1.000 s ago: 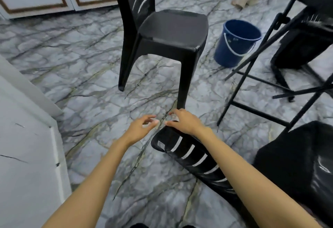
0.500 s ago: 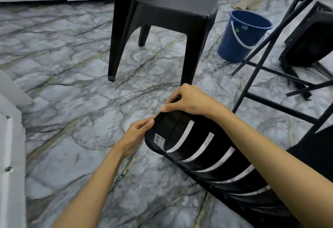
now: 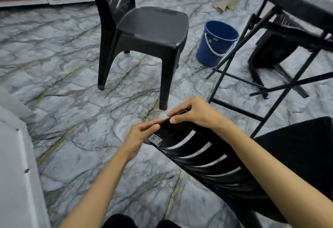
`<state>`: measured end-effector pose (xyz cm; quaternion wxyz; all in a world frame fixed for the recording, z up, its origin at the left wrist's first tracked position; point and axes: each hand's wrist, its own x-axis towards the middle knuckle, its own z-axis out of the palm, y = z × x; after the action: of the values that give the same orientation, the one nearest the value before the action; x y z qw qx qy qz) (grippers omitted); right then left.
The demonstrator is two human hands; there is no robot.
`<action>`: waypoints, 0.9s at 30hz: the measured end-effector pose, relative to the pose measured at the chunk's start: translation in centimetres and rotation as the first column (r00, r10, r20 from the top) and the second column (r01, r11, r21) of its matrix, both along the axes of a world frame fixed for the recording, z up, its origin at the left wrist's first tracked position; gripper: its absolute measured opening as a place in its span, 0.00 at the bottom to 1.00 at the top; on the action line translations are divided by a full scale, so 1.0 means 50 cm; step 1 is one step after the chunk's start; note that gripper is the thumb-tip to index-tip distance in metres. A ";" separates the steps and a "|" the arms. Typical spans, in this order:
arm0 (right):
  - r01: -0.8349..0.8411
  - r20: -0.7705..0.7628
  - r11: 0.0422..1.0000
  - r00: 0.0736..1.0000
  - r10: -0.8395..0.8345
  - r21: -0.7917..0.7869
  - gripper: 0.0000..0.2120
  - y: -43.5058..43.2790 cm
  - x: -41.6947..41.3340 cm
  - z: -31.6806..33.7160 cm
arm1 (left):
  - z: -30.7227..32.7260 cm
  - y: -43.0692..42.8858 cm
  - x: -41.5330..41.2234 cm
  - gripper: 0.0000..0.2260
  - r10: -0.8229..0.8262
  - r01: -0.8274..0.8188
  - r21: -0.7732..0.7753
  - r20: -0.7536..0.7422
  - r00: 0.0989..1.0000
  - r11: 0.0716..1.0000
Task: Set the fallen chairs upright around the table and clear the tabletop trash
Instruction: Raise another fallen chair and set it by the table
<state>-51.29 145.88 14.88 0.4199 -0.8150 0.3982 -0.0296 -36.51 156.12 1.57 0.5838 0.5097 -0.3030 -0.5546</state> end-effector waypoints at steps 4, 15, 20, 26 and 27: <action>0.086 0.011 0.996 0.996 -0.087 0.037 0.11 0.001 -0.112 0.169 | 0.187 -0.019 -0.084 0.13 -0.054 0.056 -0.020 0.087 0.995 0.998; 0.345 0.044 0.931 0.935 -0.352 0.121 0.10 0.046 -0.477 0.571 | 0.623 -0.073 -0.392 0.10 -0.265 0.288 -0.059 0.256 0.930 0.956; 0.486 0.095 0.870 0.865 -0.492 0.076 0.09 0.090 -0.636 0.672 | 0.758 -0.075 -0.539 0.10 -0.340 0.387 -0.090 0.323 0.883 0.918; 0.604 0.098 0.797 0.794 -0.600 -0.012 0.10 0.161 -0.787 0.748 | 0.856 -0.045 -0.681 0.09 -0.327 0.455 -0.171 0.484 0.811 0.874; 0.624 0.100 0.780 0.780 -0.617 -0.054 0.10 0.179 -0.802 0.753 | 0.866 -0.038 -0.700 0.09 -0.335 0.467 -0.161 0.502 0.797 0.869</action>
<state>-91.38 154.82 52.53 0.3672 -0.6536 0.6262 -0.2140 -71.49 154.24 44.89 0.4284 0.4621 -0.6085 -0.4823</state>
